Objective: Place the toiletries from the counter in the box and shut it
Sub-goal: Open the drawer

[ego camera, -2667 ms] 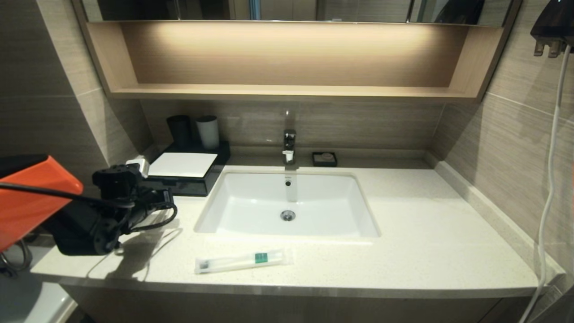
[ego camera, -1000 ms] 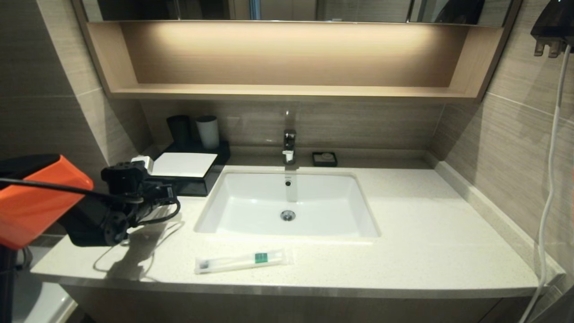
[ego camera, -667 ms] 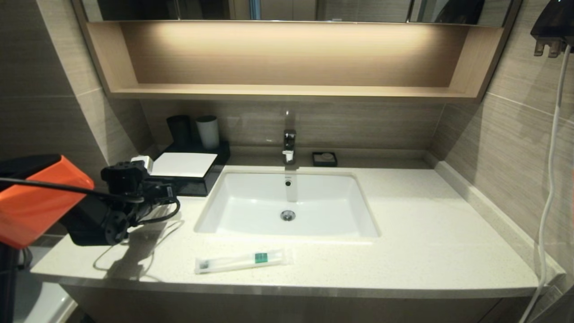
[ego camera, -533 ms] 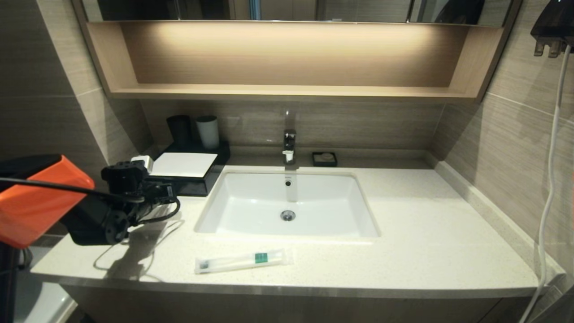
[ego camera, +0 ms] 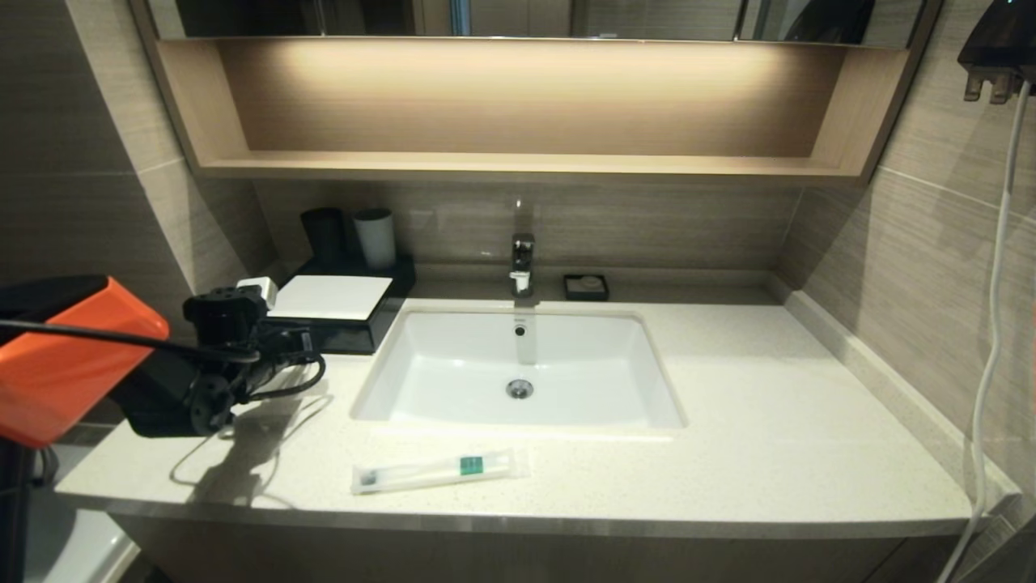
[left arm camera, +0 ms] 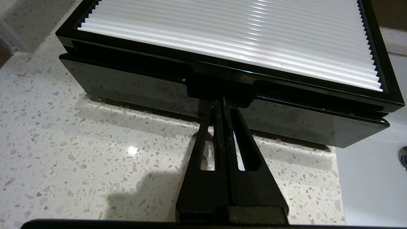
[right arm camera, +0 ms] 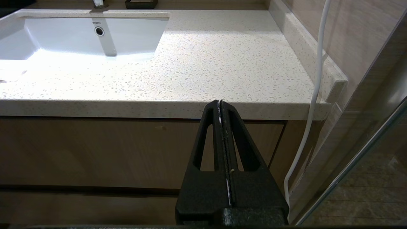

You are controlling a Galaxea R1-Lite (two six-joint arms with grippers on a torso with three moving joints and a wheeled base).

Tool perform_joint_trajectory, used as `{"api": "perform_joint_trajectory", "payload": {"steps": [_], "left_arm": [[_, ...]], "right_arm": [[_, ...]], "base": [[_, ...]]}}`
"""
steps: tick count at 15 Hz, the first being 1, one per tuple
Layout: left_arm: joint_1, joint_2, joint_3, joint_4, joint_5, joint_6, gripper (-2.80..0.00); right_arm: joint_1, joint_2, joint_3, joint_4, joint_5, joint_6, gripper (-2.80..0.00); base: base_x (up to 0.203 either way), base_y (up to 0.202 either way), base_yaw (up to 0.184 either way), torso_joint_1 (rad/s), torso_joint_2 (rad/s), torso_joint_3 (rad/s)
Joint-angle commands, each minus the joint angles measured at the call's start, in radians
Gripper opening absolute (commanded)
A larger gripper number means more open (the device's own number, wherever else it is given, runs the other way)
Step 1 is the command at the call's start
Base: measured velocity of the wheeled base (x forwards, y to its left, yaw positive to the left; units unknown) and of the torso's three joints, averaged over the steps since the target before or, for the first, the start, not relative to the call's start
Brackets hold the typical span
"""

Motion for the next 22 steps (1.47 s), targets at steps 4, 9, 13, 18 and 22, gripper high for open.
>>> {"api": "perform_joint_trajectory", "payload": {"steps": [4, 9, 13, 18, 22], "left_arm": [[0.000, 0.005, -0.003, -0.004, 0.000, -0.001, -2.80], [0.000, 0.016, -0.003, -0.006, 0.000, -0.003, -2.80], [0.000, 0.021, -0.020, 0.003, 0.000, -0.001, -2.80], [0.000, 0.025, -0.024, 0.003, 0.000, -0.001, -2.80], [0.000, 0.026, -0.023, 0.013, 0.000, -0.001, -2.80]], "right_arm": [[0.000, 0.000, 0.000, 0.000, 0.000, 0.000, -2.80], [0.000, 0.000, 0.000, 0.000, 0.000, 0.000, -2.80], [0.000, 0.000, 0.000, 0.000, 0.000, 0.000, -2.80], [0.000, 0.000, 0.000, 0.000, 0.000, 0.000, -2.80], [0.000, 0.000, 0.000, 0.000, 0.000, 0.000, -2.80]], "base": [[0.000, 0.000, 0.000, 0.000, 0.00, 0.000], [0.000, 0.000, 0.000, 0.000, 0.00, 0.000], [0.000, 0.000, 0.000, 0.000, 0.00, 0.000], [0.000, 0.000, 0.000, 0.000, 0.00, 0.000], [0.000, 0.000, 0.000, 0.000, 0.00, 0.000]]}}
